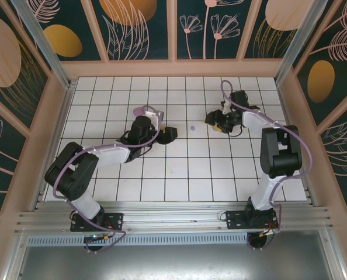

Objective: Insert wireless bluetooth earbuds into charging case

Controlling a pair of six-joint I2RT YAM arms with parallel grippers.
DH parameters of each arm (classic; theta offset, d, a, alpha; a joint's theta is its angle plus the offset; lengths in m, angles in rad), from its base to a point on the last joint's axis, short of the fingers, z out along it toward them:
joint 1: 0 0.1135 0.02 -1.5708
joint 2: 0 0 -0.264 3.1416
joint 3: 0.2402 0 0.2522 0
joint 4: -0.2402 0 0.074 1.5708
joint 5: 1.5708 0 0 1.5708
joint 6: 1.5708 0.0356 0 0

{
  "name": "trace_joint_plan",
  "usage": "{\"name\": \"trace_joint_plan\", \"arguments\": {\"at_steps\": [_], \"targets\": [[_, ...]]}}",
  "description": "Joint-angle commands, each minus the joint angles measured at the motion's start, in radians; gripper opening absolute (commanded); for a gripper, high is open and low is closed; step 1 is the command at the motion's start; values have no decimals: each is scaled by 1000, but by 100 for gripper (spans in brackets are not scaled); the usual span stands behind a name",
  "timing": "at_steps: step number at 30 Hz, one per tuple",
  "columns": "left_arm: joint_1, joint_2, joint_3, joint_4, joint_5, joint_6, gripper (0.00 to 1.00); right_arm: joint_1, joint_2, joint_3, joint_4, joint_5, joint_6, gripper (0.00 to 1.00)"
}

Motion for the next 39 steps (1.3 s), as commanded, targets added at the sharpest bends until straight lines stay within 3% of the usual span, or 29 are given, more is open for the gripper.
{"name": "trace_joint_plan", "arguments": {"at_steps": [1, 8, 11, 14, 17, 26, 39], "targets": [[-10, 74, 119, -65, 90, 141, 70, -54, -74, 64, -57, 81, -47, 58], [-28, 182, 332, -206, 108, 232, 69, 43, 57, 239, -273, 447, -388, 62], [-28, 189, 336, -208, 100, 219, 69, 68, 102, 263, -273, 497, -452, 67], [-28, 184, 317, -221, 92, 207, 69, 87, 141, 283, -255, 531, -503, 81], [-27, 158, 278, -224, 81, 201, 69, 103, 177, 313, -261, 576, -551, 83], [-27, 97, 201, -222, 47, 181, 69, 101, 223, 301, -241, 512, -634, 85], [-28, 94, 197, -218, 47, 177, 69, 70, 314, 325, -240, 445, -617, 80]]}}
